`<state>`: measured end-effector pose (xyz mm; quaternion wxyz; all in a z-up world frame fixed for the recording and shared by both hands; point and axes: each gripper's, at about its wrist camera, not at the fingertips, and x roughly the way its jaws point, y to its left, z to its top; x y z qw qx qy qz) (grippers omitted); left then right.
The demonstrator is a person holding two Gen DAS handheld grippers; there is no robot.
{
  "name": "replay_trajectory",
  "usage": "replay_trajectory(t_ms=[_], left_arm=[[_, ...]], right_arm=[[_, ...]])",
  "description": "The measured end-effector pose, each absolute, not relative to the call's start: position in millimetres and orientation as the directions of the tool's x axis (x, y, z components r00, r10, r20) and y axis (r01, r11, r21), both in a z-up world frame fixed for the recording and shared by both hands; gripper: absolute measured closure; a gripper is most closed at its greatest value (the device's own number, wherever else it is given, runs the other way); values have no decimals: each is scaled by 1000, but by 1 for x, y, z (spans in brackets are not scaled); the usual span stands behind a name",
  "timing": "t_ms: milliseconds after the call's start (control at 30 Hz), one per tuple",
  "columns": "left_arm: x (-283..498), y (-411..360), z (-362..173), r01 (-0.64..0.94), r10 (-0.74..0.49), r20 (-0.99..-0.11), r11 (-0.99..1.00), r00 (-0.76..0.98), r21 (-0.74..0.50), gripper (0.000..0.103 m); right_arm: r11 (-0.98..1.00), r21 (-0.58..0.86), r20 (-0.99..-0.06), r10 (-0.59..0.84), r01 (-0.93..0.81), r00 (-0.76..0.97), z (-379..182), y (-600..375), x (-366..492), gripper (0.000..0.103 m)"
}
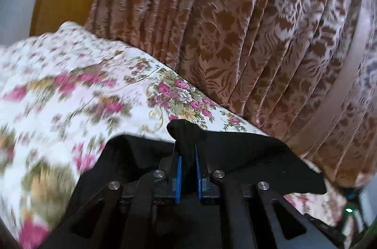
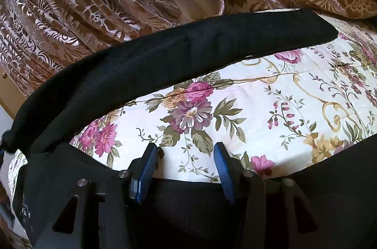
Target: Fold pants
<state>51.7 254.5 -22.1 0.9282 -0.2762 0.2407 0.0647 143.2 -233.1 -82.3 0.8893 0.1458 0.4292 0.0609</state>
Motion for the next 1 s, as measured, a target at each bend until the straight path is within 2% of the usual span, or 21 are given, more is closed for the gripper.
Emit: replay_trajectory(t_ms=[100, 267, 467, 667, 733, 833, 1000], left_arm=[[24, 252, -37, -274, -14, -480, 807, 877, -523, 94], [7, 248, -82, -339, -29, -540, 750, 841, -568, 94], [6, 244, -100, -340, -29, -532, 740, 846, -580, 94], [4, 247, -105, -322, -38, -512, 737, 858, -594, 94], [4, 246, -106, -320, -34, -509, 742, 860, -590, 94], [3, 247, -107, -315, -35, -504, 743, 863, -590, 94], [2, 246, -107, -312, -34, -501, 746, 865, -588, 94]], right_arm=[[951, 310, -747, 232, 18, 623, -82, -233, 143, 53], [957, 291, -760, 218, 20, 612, -81, -230, 145, 52], [984, 180, -827, 151, 0, 542, -68, -212, 159, 51], [968, 229, -773, 245, -103, 585, -21, -183, 188, 51], [947, 296, -763, 311, -121, 566, -8, -172, 208, 51], [909, 412, -760, 382, -64, 526, -2, -164, 240, 46], [829, 550, -763, 449, 103, 464, -9, -155, 299, 46]])
